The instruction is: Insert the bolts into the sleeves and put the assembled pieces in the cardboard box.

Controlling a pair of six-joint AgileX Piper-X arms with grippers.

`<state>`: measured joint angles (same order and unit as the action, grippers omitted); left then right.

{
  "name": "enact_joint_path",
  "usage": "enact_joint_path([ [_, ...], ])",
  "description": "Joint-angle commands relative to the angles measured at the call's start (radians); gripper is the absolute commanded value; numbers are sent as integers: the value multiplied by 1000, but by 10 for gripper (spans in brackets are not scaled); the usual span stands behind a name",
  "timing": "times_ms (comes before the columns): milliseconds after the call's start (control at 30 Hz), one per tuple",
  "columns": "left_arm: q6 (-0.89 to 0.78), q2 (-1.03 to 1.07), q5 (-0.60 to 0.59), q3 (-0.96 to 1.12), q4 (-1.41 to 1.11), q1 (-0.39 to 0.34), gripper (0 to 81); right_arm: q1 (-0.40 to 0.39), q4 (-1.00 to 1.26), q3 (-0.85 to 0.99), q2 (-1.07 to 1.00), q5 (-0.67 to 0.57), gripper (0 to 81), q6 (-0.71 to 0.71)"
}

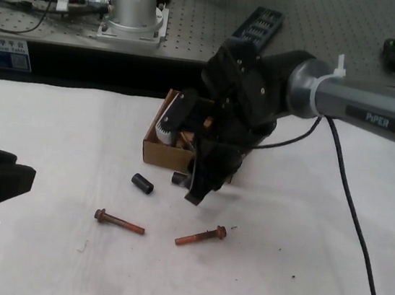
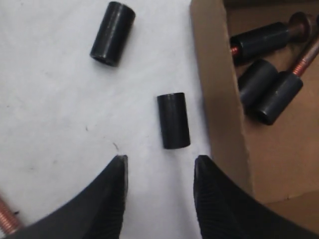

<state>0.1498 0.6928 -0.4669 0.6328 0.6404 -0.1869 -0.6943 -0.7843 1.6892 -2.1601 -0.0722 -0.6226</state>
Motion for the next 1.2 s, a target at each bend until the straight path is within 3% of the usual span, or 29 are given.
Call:
enact_joint_path([
  [0,10,-7,14,2,-5,1,212,8,-17,36,-24,-8,328,10],
  [800,10,-7,14,2,-5,1,212,9,6,168,-142,-15,328,41],
  [1167,52,-7,14,2,47,1,212,11,-40,198,-168,-12,121,42],
])
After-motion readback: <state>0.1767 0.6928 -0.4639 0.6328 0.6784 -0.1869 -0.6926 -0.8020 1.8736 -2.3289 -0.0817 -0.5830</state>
